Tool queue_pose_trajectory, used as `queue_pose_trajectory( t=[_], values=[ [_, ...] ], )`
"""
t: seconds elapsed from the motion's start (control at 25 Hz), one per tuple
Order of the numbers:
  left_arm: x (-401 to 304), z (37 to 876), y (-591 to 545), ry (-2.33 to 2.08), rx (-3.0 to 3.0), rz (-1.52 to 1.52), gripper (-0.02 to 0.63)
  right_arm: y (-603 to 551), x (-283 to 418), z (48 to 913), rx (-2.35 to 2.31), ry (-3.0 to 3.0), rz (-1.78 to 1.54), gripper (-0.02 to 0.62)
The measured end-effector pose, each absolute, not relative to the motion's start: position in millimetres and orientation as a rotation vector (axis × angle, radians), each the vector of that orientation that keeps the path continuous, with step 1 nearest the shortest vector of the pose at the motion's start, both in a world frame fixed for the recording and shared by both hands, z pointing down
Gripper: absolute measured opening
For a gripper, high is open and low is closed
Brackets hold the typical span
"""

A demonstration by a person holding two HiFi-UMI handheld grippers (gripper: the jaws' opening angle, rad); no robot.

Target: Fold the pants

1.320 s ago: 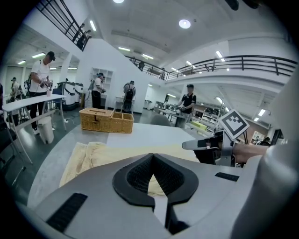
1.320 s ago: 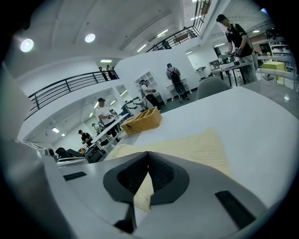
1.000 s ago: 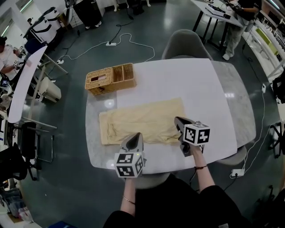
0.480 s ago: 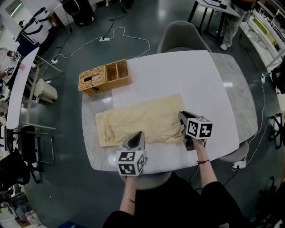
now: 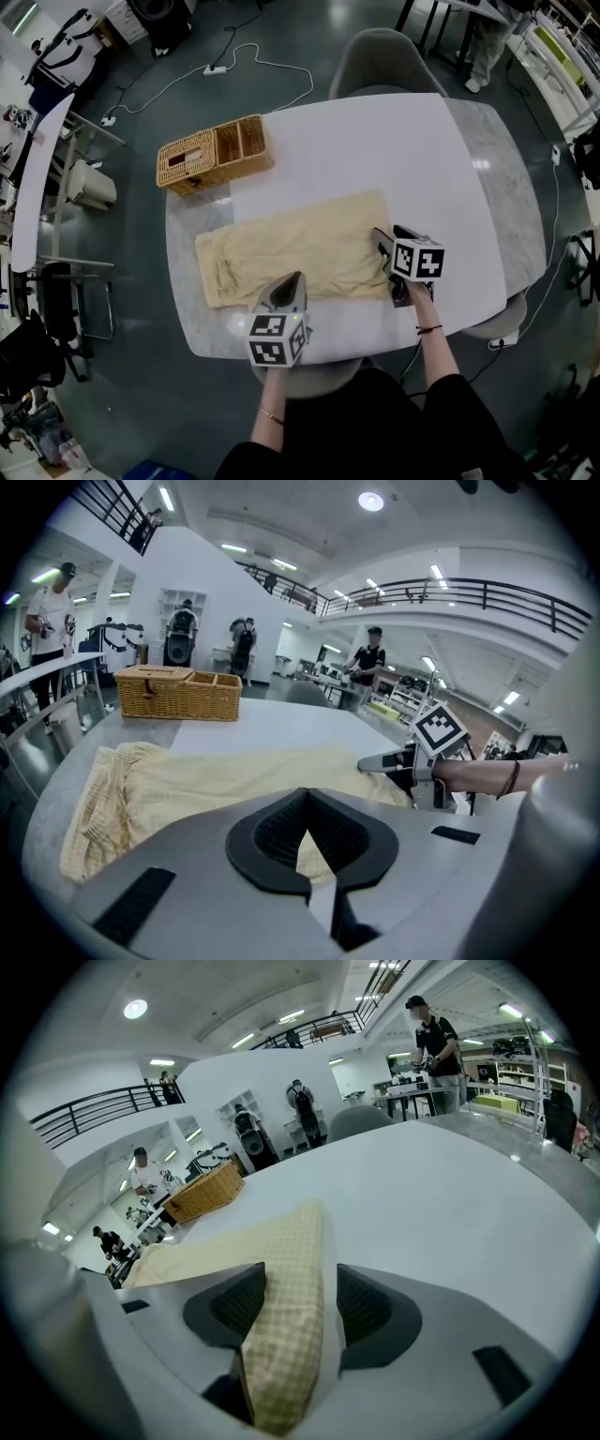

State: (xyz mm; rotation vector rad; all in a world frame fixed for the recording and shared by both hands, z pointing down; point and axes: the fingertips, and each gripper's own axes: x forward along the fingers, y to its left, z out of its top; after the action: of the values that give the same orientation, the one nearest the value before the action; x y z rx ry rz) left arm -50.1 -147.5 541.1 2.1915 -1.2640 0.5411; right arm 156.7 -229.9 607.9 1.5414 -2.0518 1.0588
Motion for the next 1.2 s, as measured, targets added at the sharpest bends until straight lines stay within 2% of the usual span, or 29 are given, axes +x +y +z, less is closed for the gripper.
queue_pose_trajectory(
  t=[0.48,0.96,1.2],
  values=[
    [-54.0,544.8,-147.7,-1.281,2.169,0.548,0.008,-230.2,152.2,620.3,1.495,-2.006,1.066,0.197],
    [-58.2,541.8,-141.7,-1.315,2.15,0.545,0.008,-229.5,144.3,618.0,1.43,-2.04,1.098,0.051],
    [-62.4,536.9,-138.6,-1.347,2.142,0.537,0.008,-231.5,144.1,610.2,1.455,-2.074,1.148,0.031]
  ],
)
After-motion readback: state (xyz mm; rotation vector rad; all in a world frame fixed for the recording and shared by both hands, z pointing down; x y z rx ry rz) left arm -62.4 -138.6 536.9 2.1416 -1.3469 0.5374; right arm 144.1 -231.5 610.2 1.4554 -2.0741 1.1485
